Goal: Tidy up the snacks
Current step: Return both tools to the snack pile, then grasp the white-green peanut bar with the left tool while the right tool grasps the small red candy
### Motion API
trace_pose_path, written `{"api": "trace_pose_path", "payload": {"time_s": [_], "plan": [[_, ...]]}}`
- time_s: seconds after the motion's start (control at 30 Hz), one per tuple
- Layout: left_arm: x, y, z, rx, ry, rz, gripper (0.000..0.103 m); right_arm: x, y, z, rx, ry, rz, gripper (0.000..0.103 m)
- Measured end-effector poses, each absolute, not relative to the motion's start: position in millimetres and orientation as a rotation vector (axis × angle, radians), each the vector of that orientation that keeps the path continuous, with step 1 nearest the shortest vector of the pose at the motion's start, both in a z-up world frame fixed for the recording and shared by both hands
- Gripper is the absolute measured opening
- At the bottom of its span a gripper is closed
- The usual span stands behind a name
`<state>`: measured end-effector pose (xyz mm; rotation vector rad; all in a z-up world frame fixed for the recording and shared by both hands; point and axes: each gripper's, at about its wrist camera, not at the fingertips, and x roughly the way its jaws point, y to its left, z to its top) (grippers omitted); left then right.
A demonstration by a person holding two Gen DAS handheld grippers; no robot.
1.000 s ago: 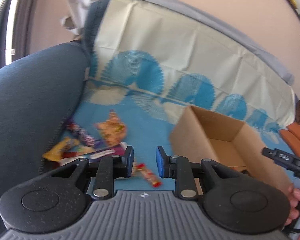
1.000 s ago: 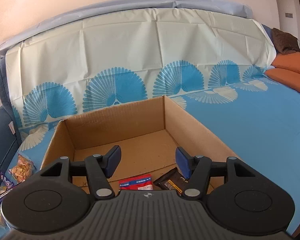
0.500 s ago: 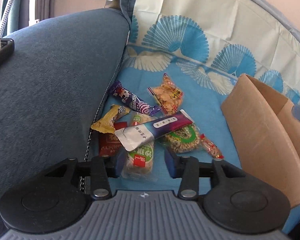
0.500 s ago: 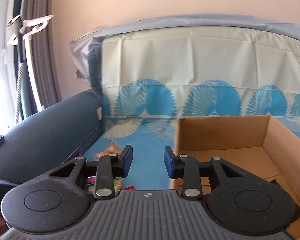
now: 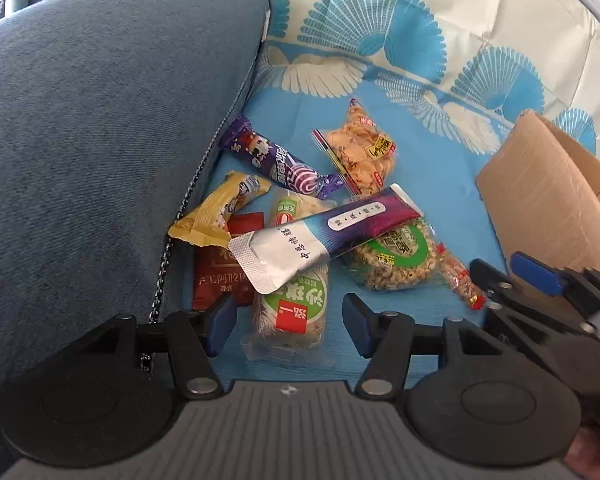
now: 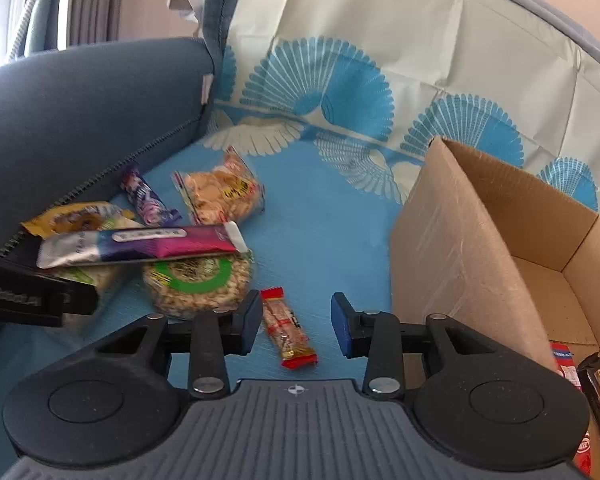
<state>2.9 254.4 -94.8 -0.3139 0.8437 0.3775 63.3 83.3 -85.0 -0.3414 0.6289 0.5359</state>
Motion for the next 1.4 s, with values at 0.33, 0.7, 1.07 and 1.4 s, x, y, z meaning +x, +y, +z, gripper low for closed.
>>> {"api": "trace_pose_path", "payload": {"time_s": [0.33, 0.7, 1.07, 1.4], "plan": [[19.5, 252.1, -108.9, -0.284, 0.910, 0.385, 0.047, 76.9, 89.6, -108.2, -0.352, 0.722, 0.600, 0.022], [-24.3, 252.2, -91.8, -0.456, 0.940, 0.263, 0.041, 32.5, 63.6, -70.4, -0.307, 0.771, 0.697, 0.000], [-56.9, 222.2, -83.3, -0.420, 0.968, 0.226, 0.050, -17.4, 29.0, -60.8, -0.293, 0.818, 0.805, 0.006], [-47.1, 225.6, -91.6, -0.416, 1.001, 0.212, 0.052, 35.3, 45.5, -78.3, -0.164, 0.815, 0.695, 0.025]]}}
